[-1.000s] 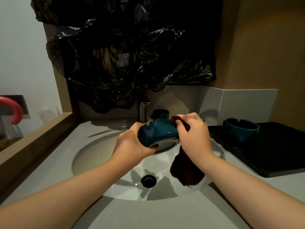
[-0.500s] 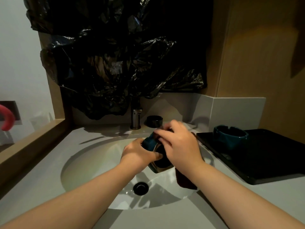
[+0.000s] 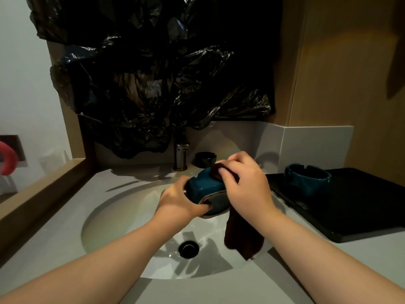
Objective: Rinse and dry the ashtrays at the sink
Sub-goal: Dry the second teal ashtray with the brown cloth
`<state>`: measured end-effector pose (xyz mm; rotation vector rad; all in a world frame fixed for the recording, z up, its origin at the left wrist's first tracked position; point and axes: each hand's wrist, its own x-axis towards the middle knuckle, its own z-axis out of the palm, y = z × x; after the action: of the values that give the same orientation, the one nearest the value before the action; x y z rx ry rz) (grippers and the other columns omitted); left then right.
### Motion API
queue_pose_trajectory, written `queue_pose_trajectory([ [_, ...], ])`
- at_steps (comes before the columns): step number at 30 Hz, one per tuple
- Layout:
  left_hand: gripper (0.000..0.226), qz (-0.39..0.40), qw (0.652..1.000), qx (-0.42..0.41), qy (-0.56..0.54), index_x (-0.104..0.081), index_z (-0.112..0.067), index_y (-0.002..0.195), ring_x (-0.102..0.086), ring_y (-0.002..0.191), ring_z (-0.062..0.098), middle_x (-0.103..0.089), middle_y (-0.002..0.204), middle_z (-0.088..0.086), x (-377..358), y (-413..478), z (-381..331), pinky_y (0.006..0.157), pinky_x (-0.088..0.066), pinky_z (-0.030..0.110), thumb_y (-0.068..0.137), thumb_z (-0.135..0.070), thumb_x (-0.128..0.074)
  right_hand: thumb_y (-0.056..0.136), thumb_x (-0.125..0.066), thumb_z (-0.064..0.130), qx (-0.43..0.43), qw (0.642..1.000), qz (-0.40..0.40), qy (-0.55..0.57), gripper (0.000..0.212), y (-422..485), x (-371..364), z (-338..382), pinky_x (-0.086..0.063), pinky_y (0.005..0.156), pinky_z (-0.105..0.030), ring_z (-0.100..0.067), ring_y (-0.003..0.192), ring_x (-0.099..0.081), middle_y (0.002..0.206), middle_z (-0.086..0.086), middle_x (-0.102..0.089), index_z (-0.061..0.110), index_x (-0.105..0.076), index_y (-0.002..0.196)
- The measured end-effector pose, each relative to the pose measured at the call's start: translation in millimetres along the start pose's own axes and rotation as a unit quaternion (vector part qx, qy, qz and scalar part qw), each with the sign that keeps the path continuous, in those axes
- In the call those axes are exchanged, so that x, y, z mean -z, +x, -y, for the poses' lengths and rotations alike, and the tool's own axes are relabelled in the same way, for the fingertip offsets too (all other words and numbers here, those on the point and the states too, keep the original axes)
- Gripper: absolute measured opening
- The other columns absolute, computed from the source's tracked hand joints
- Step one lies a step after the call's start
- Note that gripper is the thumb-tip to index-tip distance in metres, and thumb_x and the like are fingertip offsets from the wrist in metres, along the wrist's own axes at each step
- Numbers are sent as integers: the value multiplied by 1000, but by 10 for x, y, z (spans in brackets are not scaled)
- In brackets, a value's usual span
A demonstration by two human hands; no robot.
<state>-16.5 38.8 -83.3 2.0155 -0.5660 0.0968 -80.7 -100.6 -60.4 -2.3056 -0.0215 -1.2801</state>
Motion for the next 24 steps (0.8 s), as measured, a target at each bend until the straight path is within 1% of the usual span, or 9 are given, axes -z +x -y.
queue_pose_trajectory([
  [2, 57, -19, 999, -34, 17, -48, -34, 105, -53, 91, 4, -56, 95, -16, -4, -10, 16, 62, -34, 2, 64, -24, -86, 93, -54, 21, -17, 1000, 3, 18, 21, 22, 9, -22, -47, 80, -25, -11, 91, -53, 94, 7, -53, 14, -70, 105],
  [5, 56, -40, 997, -60, 9, -49, -34, 102, -54, 87, 1, -55, 91, -21, 12, -25, 28, 64, -37, 2, 63, -22, -87, 96, -51, 22, -182, 977, 40, 105, 22, 76, 62, -178, -45, 86, -29, -14, 93, -56, 95, 1, -59, 14, -71, 98],
  [8, 55, -30, 998, -62, -9, -50, -33, 102, -55, 88, 1, -57, 92, -20, 18, -19, 42, 67, -40, 5, 63, -21, -88, 94, -54, 16, -291, 938, 96, 164, 21, 117, 121, -299, -47, 81, -32, -20, 87, -62, 89, -10, -69, 14, -72, 85],
  [11, 56, -17, 999, -37, -32, -54, -28, 107, -58, 96, 9, -61, 99, -11, 12, 9, 65, 76, -44, 17, 63, -19, -87, 89, -59, 16, -327, 915, 194, 136, 22, 195, 280, -429, -50, 89, -30, -20, 93, -66, 100, -7, -70, 18, -69, 109],
  [15, 65, 1, 995, 29, -95, -52, -28, 117, -54, 105, 11, -59, 108, -13, 28, 89, 123, 86, -43, 24, 65, -15, -87, 86, -62, 36, -261, 874, 410, 24, 50, 263, 536, -462, -52, 88, -25, -12, 92, -67, 109, 4, -64, 46, -45, 132],
  [17, 70, 14, 992, 53, -116, -49, -32, 120, -55, 111, 16, -60, 116, -9, 36, 129, 169, 99, -46, 36, 64, -15, -87, 84, -62, 50, -229, 860, 456, -4, 62, 255, 540, -401, -47, 92, -24, -8, 96, -62, 108, 10, -62, 53, -31, 137],
  [20, 63, 45, 987, 45, -145, -53, -36, 107, -58, 113, 20, -63, 117, -5, 29, 133, 199, 100, -48, 46, 61, -11, -87, 77, -69, 53, -191, 873, 449, -4, 79, 207, 419, -332, -43, 88, -18, -3, 96, -58, 109, 17, -59, 52, -23, 141],
  [22, 61, 74, 984, 24, -162, -55, -34, 104, -62, 108, 18, -65, 113, -2, 16, 112, 202, 96, -51, 42, 61, -4, -86, 73, -75, 46, -161, 898, 409, 11, 73, 172, 333, -318, -41, 77, -11, 4, 89, -57, 100, 26, -59, 47, -37, 135],
  [24, 59, 92, 983, 10, -157, -54, -31, 104, -64, 103, 17, -66, 108, -2, 13, 98, 197, 89, -54, 31, 63, -1, -85, 71, -79, 40, -143, 917, 373, 18, 62, 159, 302, -317, -47, 75, -13, 3, 85, -62, 94, 22, -65, 41, -49, 126],
])
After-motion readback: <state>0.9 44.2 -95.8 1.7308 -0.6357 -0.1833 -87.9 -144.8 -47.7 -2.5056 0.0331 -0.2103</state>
